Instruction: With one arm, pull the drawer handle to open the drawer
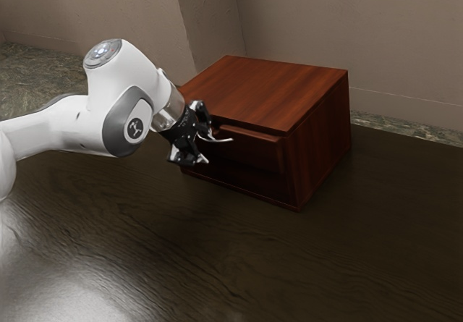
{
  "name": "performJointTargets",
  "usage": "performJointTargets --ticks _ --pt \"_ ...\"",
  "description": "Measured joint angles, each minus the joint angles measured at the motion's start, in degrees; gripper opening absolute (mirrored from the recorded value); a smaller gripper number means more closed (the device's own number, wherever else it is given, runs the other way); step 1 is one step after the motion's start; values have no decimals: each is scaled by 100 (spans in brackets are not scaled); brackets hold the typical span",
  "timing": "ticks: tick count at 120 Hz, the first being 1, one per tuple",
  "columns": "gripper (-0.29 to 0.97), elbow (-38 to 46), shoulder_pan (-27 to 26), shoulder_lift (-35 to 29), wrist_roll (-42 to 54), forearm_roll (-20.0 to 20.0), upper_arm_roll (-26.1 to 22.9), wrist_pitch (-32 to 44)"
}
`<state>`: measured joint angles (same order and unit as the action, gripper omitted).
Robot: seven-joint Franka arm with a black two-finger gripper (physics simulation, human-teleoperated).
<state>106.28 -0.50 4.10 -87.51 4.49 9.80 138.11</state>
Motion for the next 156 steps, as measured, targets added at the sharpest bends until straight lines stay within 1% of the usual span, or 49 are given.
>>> performJointTargets --ticks 13,26,49,85,107,156 --pt "10 2 -94 -10 -6 61 73 -24" --pt "1 27 -39 -51 -13 35 9 -52" --pt "-7 111 6 -210 -21 5 -20 -110" --pt "-11 318 55 -442 -38 17 -57 -162" --pt "-10 443 26 -606 -50 17 -28 -171" --pt "-11 998 22 -1066 -79 14 -54 -183"
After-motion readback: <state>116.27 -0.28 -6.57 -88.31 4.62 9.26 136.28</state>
